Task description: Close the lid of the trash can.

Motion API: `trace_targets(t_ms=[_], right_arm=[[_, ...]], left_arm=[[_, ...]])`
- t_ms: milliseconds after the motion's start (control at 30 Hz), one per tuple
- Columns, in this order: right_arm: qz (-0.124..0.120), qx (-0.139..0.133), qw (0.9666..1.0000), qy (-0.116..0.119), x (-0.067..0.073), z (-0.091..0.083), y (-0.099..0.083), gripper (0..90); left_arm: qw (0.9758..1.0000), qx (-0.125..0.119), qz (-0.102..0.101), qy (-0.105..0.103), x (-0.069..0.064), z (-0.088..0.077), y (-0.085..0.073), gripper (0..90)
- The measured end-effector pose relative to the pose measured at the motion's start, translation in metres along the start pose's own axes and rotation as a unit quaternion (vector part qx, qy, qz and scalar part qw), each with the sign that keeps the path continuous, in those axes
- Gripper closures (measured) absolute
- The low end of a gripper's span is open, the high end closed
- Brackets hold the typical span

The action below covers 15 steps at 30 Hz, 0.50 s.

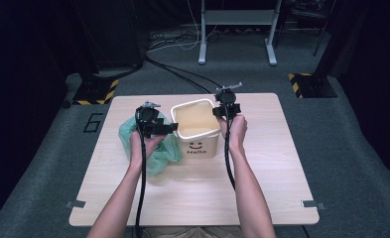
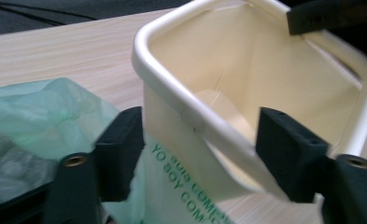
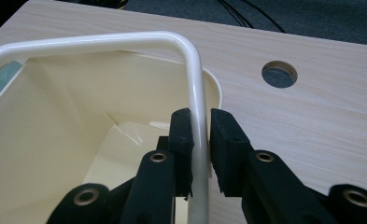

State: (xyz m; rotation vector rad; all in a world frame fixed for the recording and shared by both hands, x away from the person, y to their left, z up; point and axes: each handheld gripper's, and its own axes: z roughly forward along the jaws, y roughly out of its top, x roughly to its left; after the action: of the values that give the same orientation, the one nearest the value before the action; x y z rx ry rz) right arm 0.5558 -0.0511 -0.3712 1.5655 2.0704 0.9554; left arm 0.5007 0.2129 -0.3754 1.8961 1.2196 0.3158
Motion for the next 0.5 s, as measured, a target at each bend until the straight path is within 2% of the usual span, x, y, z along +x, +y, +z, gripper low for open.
trace_targets(t_ms=[100,200,300,500], right_arm=[[-0.002,-0.005,1.0,0.004,-0.001,0.0,-0.001,78.2],[-0.003,-0.007,0.9999,0.009,-0.002,-0.001,-0.002,78.0],[-0.003,-0.007,0.9999,0.009,-0.002,-0.001,-0.003,77.7],[0.0,-0.004,0.9999,0.013,-0.004,-0.003,-0.004,76.6]], left_arm=[[0.9999,0.009,-0.005,-0.001,0.002,0.007,0.004,40.6],[0.9996,0.016,-0.019,-0.015,0.004,0.014,0.005,42.5],[0.9992,0.02,-0.025,-0.024,0.005,0.019,0.007,48.8],[0.9992,0.018,-0.033,-0.017,0.007,0.023,0.012,56.0]])
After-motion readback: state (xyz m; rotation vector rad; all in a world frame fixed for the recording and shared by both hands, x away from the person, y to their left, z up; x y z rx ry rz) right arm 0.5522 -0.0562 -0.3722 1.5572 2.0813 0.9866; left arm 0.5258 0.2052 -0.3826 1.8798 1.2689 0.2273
